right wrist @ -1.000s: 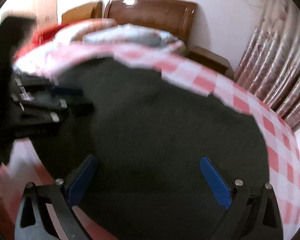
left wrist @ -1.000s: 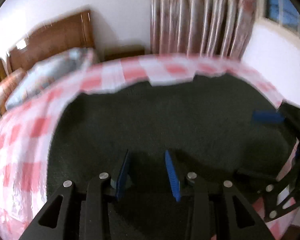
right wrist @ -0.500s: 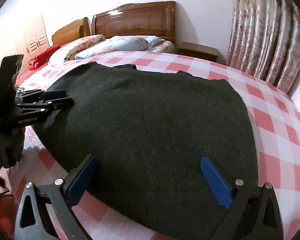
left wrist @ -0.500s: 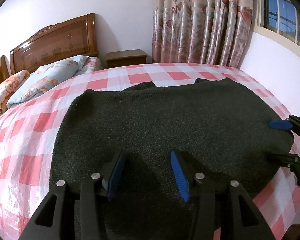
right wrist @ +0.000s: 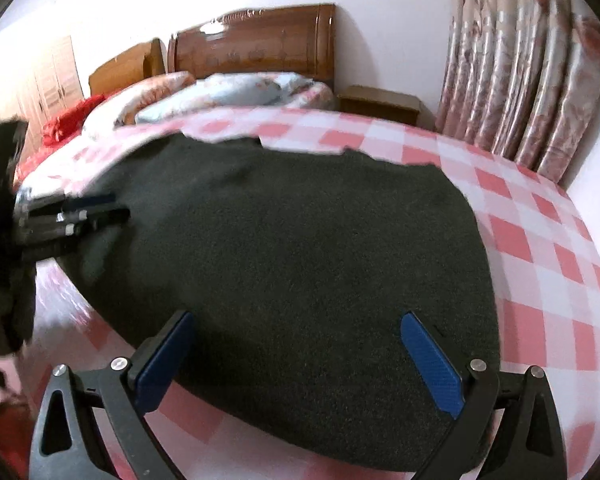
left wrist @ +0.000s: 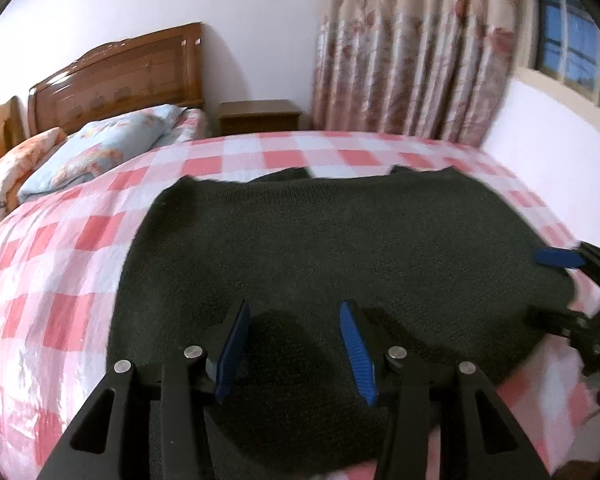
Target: Fold small clothes
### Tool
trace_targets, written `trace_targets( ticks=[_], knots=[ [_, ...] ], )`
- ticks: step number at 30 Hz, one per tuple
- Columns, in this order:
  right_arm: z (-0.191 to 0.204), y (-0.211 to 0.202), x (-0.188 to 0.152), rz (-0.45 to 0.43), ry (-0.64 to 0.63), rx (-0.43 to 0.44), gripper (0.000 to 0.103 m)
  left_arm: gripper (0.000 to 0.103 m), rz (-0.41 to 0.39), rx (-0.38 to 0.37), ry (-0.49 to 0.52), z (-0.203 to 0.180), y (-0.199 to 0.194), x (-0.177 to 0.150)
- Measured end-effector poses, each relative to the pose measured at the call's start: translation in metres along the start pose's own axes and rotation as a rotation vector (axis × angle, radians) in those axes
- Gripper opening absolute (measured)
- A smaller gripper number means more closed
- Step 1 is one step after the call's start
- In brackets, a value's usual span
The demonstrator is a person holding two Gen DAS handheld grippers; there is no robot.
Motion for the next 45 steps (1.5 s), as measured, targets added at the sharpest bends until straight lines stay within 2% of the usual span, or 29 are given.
trace_targets(
  ticks=[2, 4, 5, 8, 15, 18, 22, 24, 27, 28, 30, 31, 33, 37, 41, 45],
  knots=[
    [0.013, 0.004, 0.003, -0.01, -0.015, 0.042, 0.103, 0.048, -0.005, -0.041, 0.048, -0.013, -0.009, -0.007],
    [0.028, 0.015, 0.003, 0.007, -0.058, 0.06, 0.103, 0.048, 0.014, -0.007, 0.1, -0.024, -0.006, -0.016],
    [0.034, 0.022, 0.002, 0.025, -0.082, 0.069, 0.103, 0.049, -0.015, 0.005, 0.107, -0.025, -0.008, -0.019],
    [0.048, 0.037, -0.007, 0.069, -0.204, 0.012, 0.103, 0.049, -0.015, -0.028, 0.078, -0.018, -0.008, -0.021],
    [0.012, 0.009, -0.024, 0.092, -0.162, -0.005, 0.103, 0.051, -0.009, -0.031, 0.066, -0.004, -0.016, -0.027],
    [0.001, -0.001, -0.015, 0.069, -0.106, 0.014, 0.103, 0.05, 0.028, -0.06, 0.03, 0.003, -0.013, -0.01],
    [-0.018, 0.009, 0.034, -0.013, -0.047, -0.013, 0.103, 0.05, -0.016, -0.019, 0.029, 0.005, 0.007, 0.039],
    [-0.025, 0.033, 0.057, 0.025, -0.025, -0.031, 0.103, 0.05, -0.02, 0.029, 0.043, 0.003, 0.03, 0.065],
    [-0.03, 0.072, 0.079, 0.11, -0.065, -0.088, 0.103, 0.05, 0.033, 0.088, 0.055, 0.006, 0.074, 0.09],
    [-0.037, 0.084, 0.081, 0.157, -0.071, -0.113, 0.103, 0.05, 0.07, 0.101, 0.044, 0.01, 0.086, 0.092],
    [-0.054, 0.083, 0.079, 0.146, 0.011, -0.054, 0.103, 0.05, 0.16, 0.104, 0.004, 0.021, 0.111, 0.086],
    [-0.064, 0.08, 0.076, 0.134, 0.037, -0.053, 0.103, 0.05, 0.148, 0.085, -0.021, 0.025, 0.11, 0.086],
    [-0.069, 0.074, 0.074, 0.118, 0.01, -0.027, 0.103, 0.05, 0.144, 0.06, -0.052, 0.029, 0.109, 0.088],
    [-0.074, 0.08, 0.078, 0.13, -0.014, -0.051, 0.103, 0.05, 0.145, 0.101, 0.005, 0.013, 0.117, 0.097],
    [-0.092, 0.077, 0.081, 0.111, -0.002, -0.071, 0.103, 0.05, 0.143, 0.101, 0.014, -0.001, 0.122, 0.103],
    [-0.095, 0.071, 0.081, 0.11, 0.004, -0.052, 0.103, 0.052, 0.143, 0.126, 0.042, -0.009, 0.124, 0.104]
  ],
)
Point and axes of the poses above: each gripper's, at about its wrist camera, not at the fingertips, and y roughly the way its jaws point, z to its left, x to its top, the point moved 2 cm from there along y, roughly the way its jaws point, and after that the axes turned 13 degrees about x, right-handed, at the moved point
